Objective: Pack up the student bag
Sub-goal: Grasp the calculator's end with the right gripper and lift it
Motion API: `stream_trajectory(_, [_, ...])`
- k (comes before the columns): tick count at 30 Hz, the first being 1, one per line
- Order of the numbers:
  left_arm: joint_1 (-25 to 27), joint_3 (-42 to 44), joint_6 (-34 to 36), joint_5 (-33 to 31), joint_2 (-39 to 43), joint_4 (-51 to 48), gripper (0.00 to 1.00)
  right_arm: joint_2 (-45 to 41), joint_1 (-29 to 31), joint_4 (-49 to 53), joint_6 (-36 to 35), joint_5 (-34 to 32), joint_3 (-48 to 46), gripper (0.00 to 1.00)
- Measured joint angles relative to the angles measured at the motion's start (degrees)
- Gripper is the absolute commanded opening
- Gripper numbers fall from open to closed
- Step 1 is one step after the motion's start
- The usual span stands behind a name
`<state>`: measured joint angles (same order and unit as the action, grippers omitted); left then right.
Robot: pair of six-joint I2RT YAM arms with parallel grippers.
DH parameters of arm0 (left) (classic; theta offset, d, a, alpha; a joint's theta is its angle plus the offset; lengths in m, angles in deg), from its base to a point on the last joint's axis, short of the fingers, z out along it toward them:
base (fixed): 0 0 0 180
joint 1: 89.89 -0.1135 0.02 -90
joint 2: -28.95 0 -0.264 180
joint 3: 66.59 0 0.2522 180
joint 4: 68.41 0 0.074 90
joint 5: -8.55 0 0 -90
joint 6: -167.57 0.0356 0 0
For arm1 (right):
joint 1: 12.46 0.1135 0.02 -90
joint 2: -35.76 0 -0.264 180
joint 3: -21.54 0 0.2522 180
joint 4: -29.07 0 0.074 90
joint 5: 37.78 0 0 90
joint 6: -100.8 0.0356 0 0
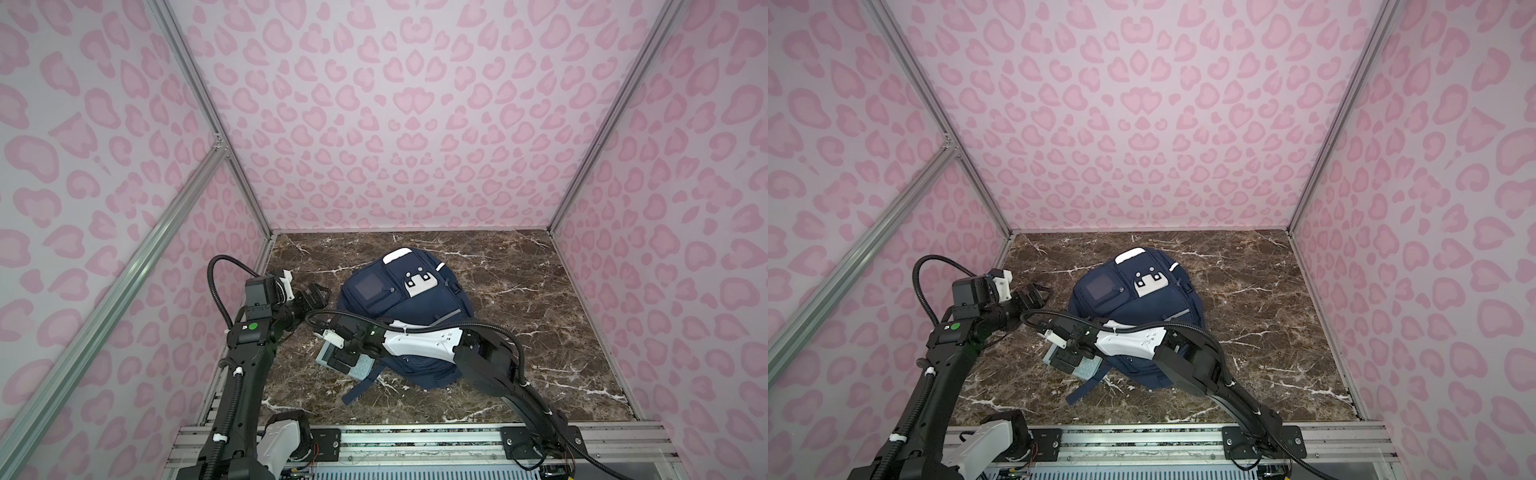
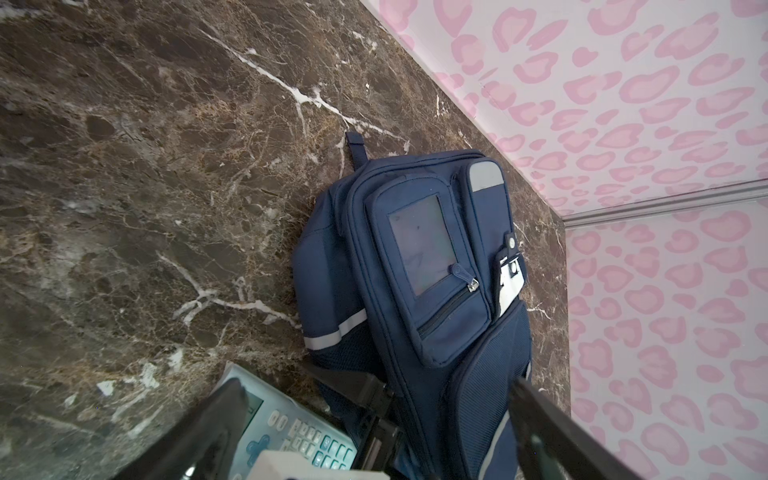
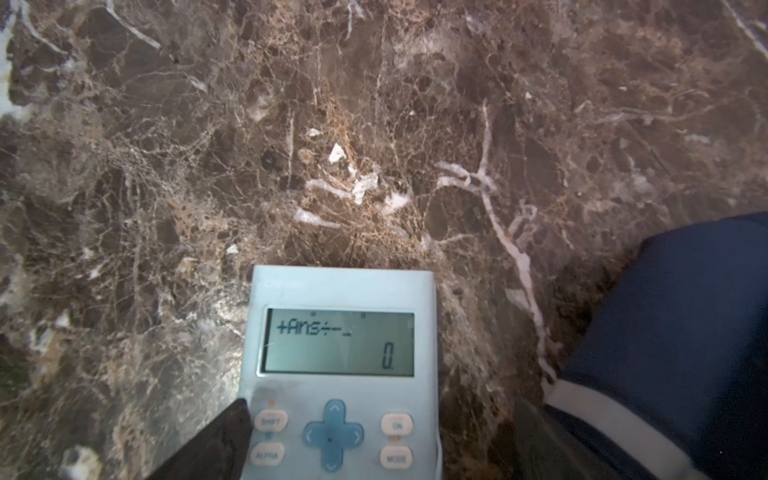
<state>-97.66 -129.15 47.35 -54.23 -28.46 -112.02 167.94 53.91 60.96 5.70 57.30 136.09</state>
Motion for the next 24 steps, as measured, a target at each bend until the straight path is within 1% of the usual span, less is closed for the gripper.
stream_trajectory(5, [0.0,0.24,0.0,0.0,0.22,-0.02,1.0,-2.43,-0.81,2.4,-0.07,4.0,-4.61,1.0])
stream_trajectory(8, [0.0,0.24,-0.02,0.02,0.22,0.0,0.99,-3.76,-1.42,2.75,0.2,5.66,-5.22,1.0])
stream_trajectory(11, [0.0,0.24,-0.04,0.0,0.24,0.0,0.99,-3.28,-1.07,3.56,-0.09,5.11,-4.87,1.0])
stream_trajectory(15, [0.0,0.35,-0.07,0.02,0.26,-0.02,0.99,-2.32,-0.17,4.79,-0.46,2.43,-4.35,1.0])
stream_trajectory(17, [0.0,0.35,-0.17,0.02,0.28,0.0,0.99,-2.05,0.15,5.38,-0.5,1.31,-4.04,0.95])
stream_trajectory(21, [0.0,0.35,-0.22,0.24,0.26,0.13,0.99,-1.66,0.96,5.11,-0.15,0.04,-3.82,0.77])
stream_trajectory(22, [0.0,0.35,-0.22,0.31,0.26,0.2,0.99,-1.73,1.11,5.05,-0.02,-0.31,-3.85,0.75])
stream_trajectory(24, [0.0,0.35,-0.24,0.48,0.26,0.24,0.99,-2.19,1.14,4.22,0.15,-0.42,-4.57,0.73])
